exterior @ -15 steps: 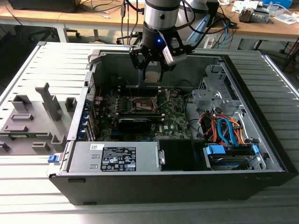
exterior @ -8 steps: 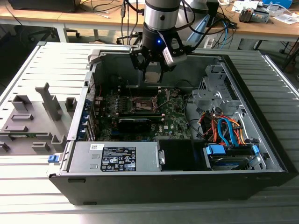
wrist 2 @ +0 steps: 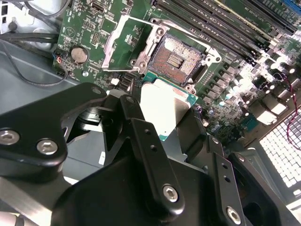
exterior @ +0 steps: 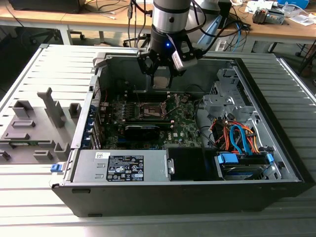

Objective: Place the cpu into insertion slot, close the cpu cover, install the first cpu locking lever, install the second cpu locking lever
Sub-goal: 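Place the cpu into insertion slot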

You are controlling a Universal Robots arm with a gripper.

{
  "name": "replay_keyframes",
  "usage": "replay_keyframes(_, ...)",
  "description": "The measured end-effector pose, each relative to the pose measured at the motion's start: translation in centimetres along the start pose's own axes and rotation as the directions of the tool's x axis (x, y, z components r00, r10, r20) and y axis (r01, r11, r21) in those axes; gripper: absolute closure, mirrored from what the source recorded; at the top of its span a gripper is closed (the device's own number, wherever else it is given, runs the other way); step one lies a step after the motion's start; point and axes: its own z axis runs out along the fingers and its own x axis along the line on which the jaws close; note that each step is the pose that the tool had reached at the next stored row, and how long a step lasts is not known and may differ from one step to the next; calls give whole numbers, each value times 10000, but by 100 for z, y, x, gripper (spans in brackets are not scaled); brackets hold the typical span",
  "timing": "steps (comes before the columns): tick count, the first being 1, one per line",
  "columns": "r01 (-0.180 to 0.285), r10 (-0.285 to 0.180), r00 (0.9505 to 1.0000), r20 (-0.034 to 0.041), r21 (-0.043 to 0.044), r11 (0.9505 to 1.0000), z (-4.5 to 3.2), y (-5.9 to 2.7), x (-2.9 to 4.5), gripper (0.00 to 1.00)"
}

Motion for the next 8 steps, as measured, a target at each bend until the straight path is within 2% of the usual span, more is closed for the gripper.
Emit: replay_keyframes(8,0,0,10000,0,-1,10000,17,-10,-1,46)
